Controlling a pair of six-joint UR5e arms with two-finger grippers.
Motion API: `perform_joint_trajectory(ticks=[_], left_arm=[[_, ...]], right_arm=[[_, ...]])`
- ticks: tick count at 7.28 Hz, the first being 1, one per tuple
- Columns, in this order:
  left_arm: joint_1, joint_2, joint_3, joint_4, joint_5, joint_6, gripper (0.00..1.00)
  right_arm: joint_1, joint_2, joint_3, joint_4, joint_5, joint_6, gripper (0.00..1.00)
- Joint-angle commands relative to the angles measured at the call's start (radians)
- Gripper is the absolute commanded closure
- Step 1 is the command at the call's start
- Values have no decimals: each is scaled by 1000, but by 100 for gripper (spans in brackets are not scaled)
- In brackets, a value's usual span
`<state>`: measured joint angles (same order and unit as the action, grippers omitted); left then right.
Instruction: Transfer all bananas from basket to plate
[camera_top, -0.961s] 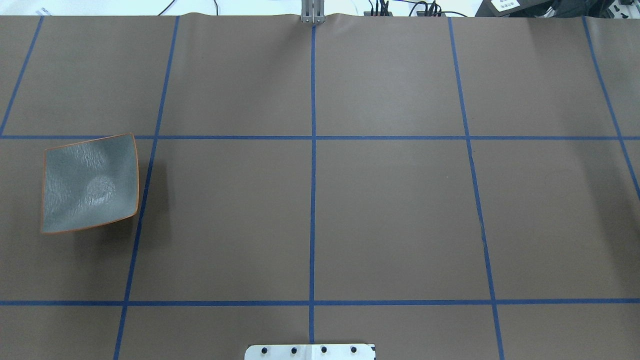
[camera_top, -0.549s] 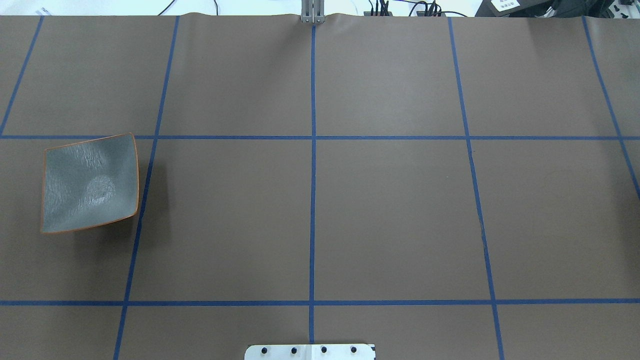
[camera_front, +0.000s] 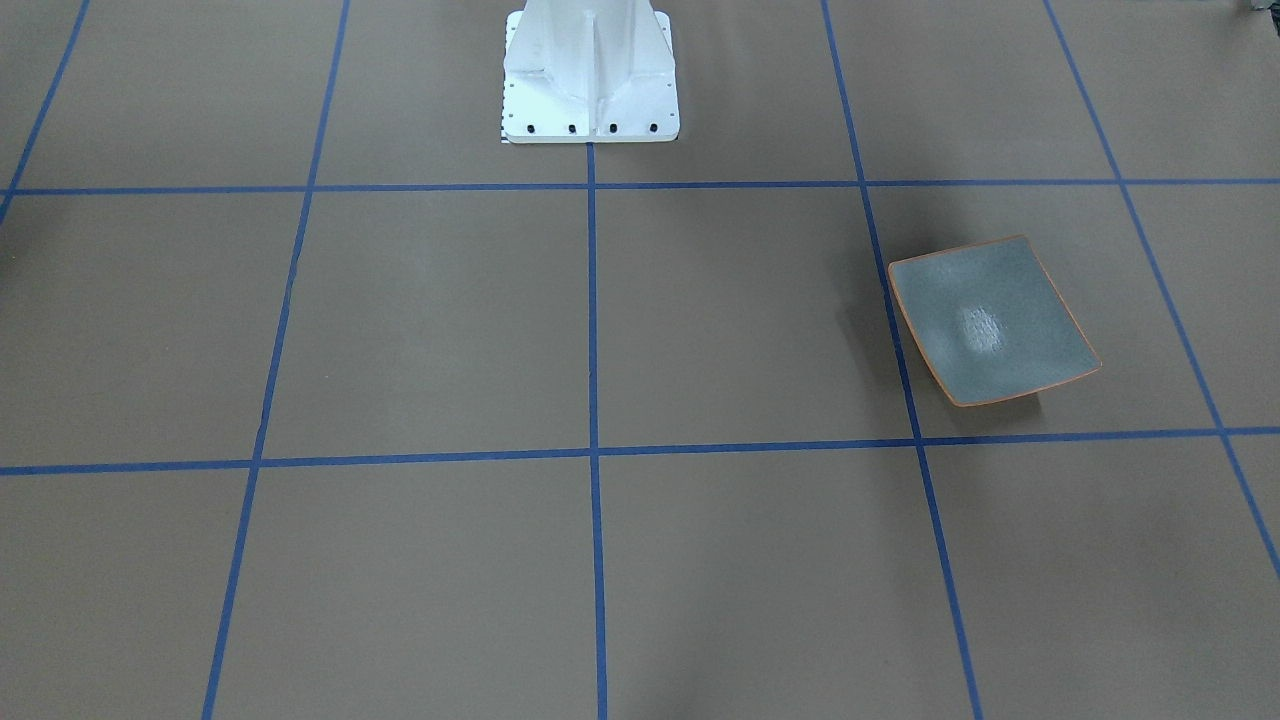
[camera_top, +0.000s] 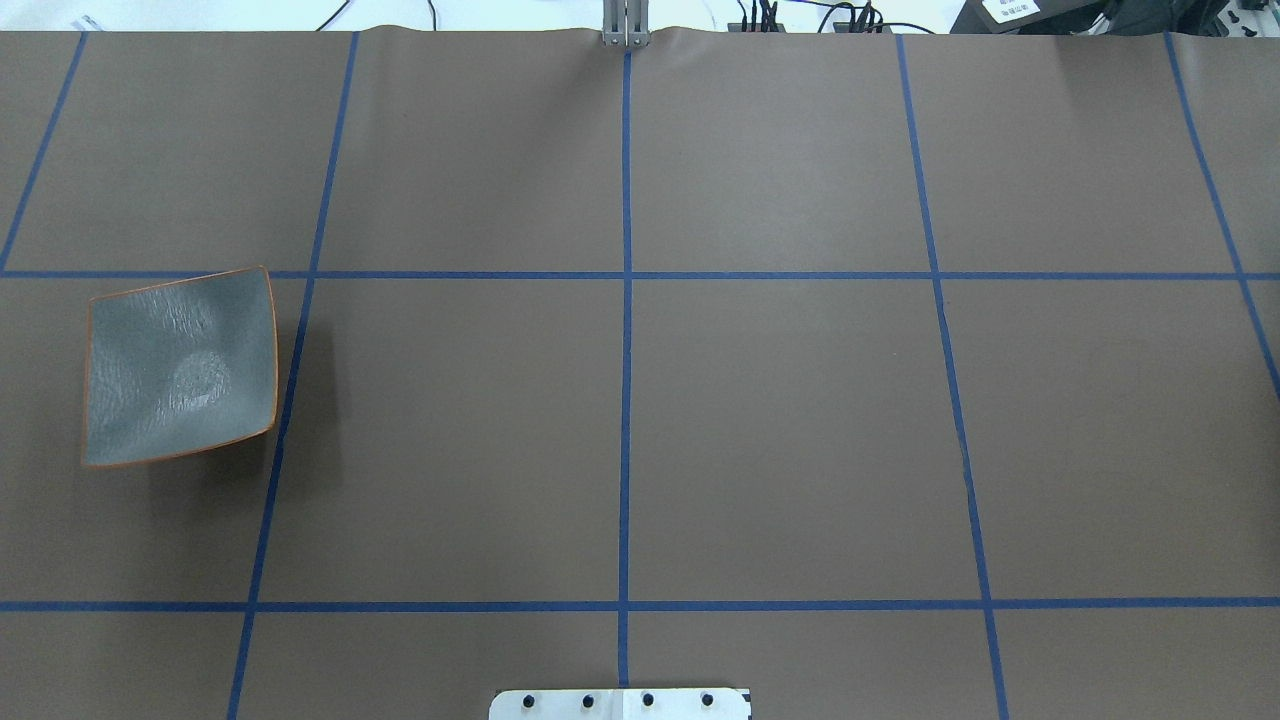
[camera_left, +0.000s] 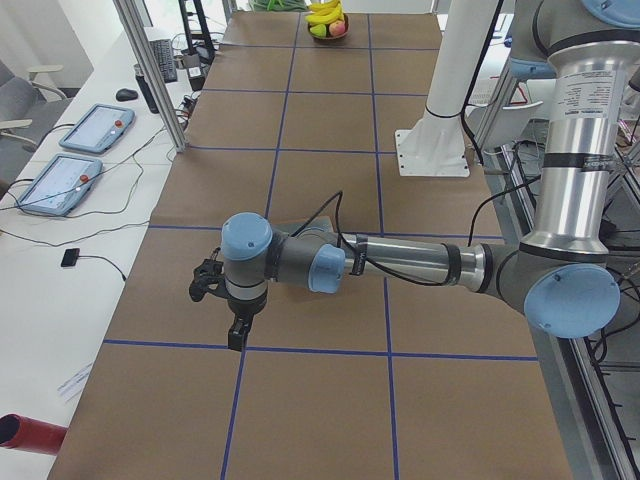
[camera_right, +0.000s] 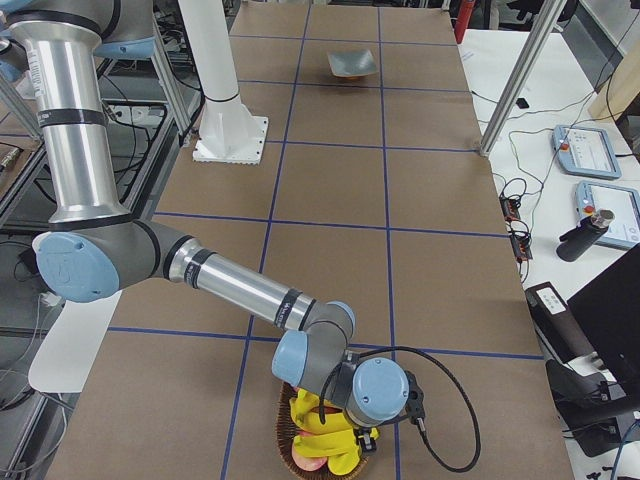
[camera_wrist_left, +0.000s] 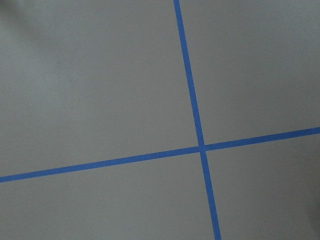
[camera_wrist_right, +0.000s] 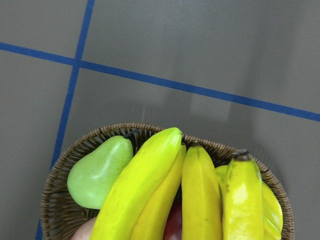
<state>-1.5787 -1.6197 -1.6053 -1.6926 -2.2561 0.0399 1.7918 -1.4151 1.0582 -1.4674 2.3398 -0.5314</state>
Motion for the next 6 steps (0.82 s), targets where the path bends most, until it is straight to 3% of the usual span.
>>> perform_joint_trajectory(ticks=[1,3,6], left_arm=[[0,-2,-1,-2,-3,0,0],[0,-3,-1,-7,-5,-2,0],[0,-5,-7,-7,-7,-2,0]], right_arm=[[0,33,-109,109,-11,48,0],[-3,32,-112,153,-60,66,0],[-23,31,-126,153,-62,106,0]])
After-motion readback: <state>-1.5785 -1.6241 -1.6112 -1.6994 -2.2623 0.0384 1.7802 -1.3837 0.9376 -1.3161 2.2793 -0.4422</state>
